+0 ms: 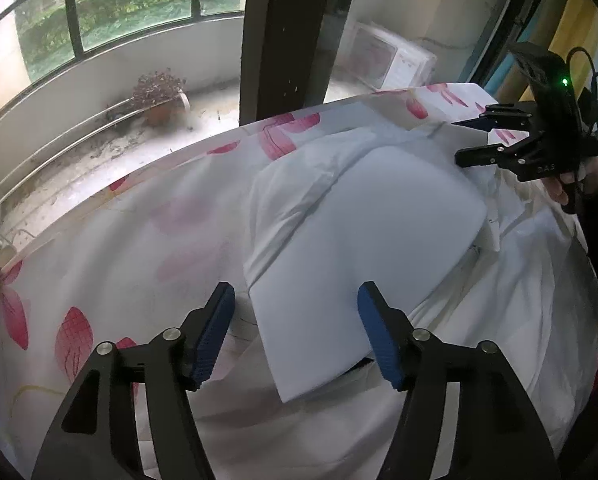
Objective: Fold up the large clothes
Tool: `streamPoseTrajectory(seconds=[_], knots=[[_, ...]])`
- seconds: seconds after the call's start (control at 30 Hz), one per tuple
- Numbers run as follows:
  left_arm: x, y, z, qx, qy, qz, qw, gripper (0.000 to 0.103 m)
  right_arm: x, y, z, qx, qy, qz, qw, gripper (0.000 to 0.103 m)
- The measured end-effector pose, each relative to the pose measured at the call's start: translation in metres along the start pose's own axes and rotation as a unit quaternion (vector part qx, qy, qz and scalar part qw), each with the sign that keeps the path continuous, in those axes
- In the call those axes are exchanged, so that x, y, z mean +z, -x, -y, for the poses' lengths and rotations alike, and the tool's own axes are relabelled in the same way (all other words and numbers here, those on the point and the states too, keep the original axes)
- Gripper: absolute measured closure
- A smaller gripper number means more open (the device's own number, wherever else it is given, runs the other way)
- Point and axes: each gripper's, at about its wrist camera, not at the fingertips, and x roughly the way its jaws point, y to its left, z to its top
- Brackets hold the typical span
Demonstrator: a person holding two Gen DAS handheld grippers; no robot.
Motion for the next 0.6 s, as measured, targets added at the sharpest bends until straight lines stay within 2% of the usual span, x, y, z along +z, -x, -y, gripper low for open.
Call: streamPoseTrajectory(seconds=[0.07, 0.1, 0.13, 0.23, 0.33, 0.4, 0.47, 0.57, 0.6], knots=[[-0.001, 0.000, 0.000, -0.001, 0.000, 0.000, 1.0000, 0.035, -0.007, 0.002, 0.001, 0.002, -0.004, 0.009, 1.000, 0.048], [-0.002, 0.000, -0.002, -0.002, 0.001, 0.000, 1.0000, 0.035, -0.010, 0.002, -0.001, -0.001, -0.001, 0.014, 1.000, 0.058], [-0.002, 0.000, -0.003, -0.004, 0.002, 0.000, 1.0000, 0.035, -0.013, 0.003, -0.005, -0.006, 0.009, 0.017, 1.000, 0.076], [0.004, -0.003, -0.005, -0.012, 0.008, -0.005, 0.9999, 0.035, -0.018, 0.013, -0.016, -0.039, 0.034, 0.033, 0.998, 0.085], [0.005, -0.004, -0.005, -0.017, 0.009, -0.009, 0.9998, 0.035, -0.023, 0.032, -0.023, -0.061, 0.049, 0.063, 0.995, 0.085], [0.004, -0.004, -0.002, -0.022, 0.000, -0.009, 0.9997, 0.036, -0.029, 0.041, -0.023, -0.054, 0.048, 0.061, 0.996, 0.085], [0.002, -0.004, 0.002, -0.035, -0.011, -0.007, 0.9993, 0.048, -0.036, 0.045, -0.019, -0.026, 0.043, 0.047, 0.998, 0.081], [0.000, -0.006, 0.010, -0.046, -0.031, -0.004, 0.9984, 0.056, -0.045, 0.045, -0.012, 0.009, 0.039, 0.025, 0.999, 0.076], [0.000, -0.006, 0.011, -0.050, -0.038, -0.002, 0.9981, 0.060, -0.047, 0.043, -0.007, 0.023, 0.031, 0.016, 0.999, 0.072]])
